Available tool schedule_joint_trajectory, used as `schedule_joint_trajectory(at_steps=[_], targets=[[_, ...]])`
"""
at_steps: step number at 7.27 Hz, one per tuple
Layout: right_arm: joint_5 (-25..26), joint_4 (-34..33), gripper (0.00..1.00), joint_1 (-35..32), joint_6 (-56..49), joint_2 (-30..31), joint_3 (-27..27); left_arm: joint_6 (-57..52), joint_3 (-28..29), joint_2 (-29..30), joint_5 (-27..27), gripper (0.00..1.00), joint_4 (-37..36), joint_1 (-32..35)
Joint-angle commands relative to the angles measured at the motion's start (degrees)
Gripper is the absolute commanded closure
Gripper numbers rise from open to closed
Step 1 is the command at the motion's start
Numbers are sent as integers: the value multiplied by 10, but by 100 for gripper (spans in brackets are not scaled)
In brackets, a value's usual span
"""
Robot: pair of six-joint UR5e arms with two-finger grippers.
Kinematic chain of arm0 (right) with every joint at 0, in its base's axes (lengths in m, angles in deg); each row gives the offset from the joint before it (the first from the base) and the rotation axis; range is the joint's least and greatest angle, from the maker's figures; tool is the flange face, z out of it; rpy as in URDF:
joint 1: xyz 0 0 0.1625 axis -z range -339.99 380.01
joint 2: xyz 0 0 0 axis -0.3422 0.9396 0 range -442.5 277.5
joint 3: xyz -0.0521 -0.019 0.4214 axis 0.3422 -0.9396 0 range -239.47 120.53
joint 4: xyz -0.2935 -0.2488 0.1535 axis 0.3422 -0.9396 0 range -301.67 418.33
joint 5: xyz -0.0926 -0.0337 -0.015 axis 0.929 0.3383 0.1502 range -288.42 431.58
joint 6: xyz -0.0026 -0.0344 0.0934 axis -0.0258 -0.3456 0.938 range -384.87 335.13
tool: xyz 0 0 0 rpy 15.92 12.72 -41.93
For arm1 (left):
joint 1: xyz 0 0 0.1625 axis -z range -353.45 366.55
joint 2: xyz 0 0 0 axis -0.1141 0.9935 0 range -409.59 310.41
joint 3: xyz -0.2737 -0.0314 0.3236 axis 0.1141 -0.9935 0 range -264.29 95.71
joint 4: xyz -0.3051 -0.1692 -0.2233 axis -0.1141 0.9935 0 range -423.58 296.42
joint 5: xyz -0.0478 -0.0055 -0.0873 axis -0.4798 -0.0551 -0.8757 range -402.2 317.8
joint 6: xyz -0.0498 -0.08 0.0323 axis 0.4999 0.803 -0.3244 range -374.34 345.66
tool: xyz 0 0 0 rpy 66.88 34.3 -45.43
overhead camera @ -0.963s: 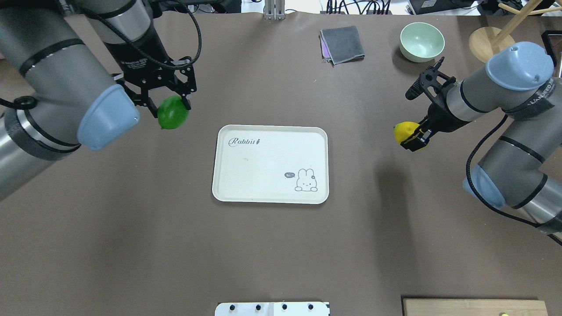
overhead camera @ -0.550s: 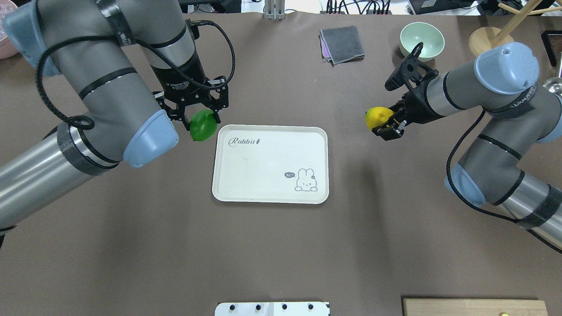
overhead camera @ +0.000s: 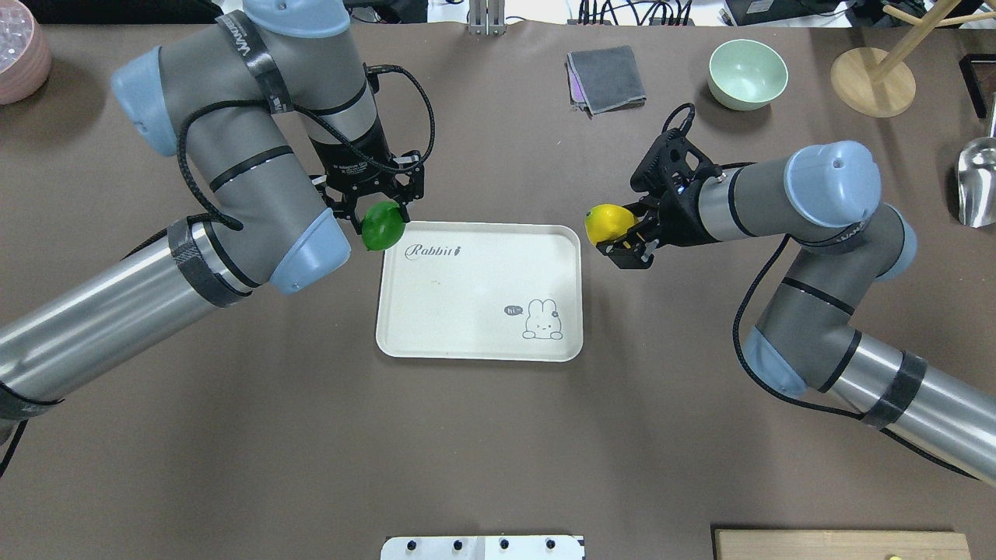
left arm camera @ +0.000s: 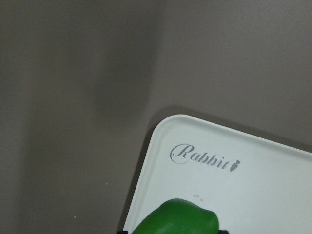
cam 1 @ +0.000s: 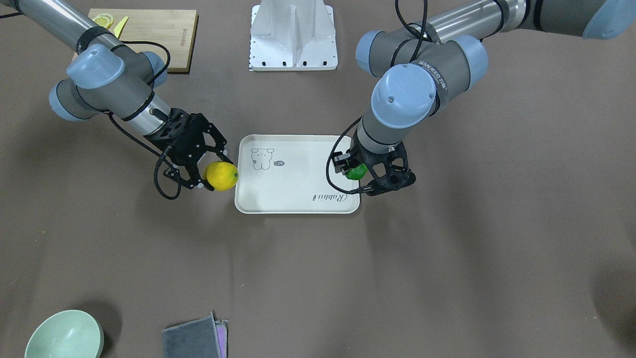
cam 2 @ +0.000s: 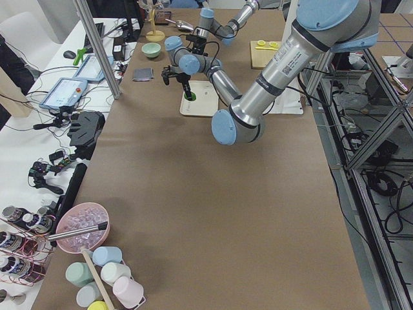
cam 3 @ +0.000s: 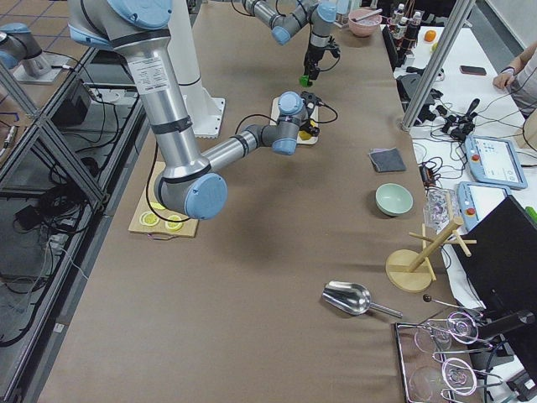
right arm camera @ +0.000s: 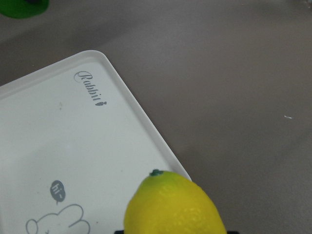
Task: Place all lemons on tray
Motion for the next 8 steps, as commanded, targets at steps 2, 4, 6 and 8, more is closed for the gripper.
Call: schedule_joint_trajectory(at_steps=[2,4,6,8], targets=[[51,11,73,45,1,-25,-10,62,25,-2,24,100,53,-44],[67,11,69,58,1,-28,-15,88,37,-2,26,97,78,-57],[67,11,51,61,1,-29,-24,99,38,-2,55,56,89,-64],[67,11,45,65,1,-29,-32,98,35,-1,55,2,89,-65]])
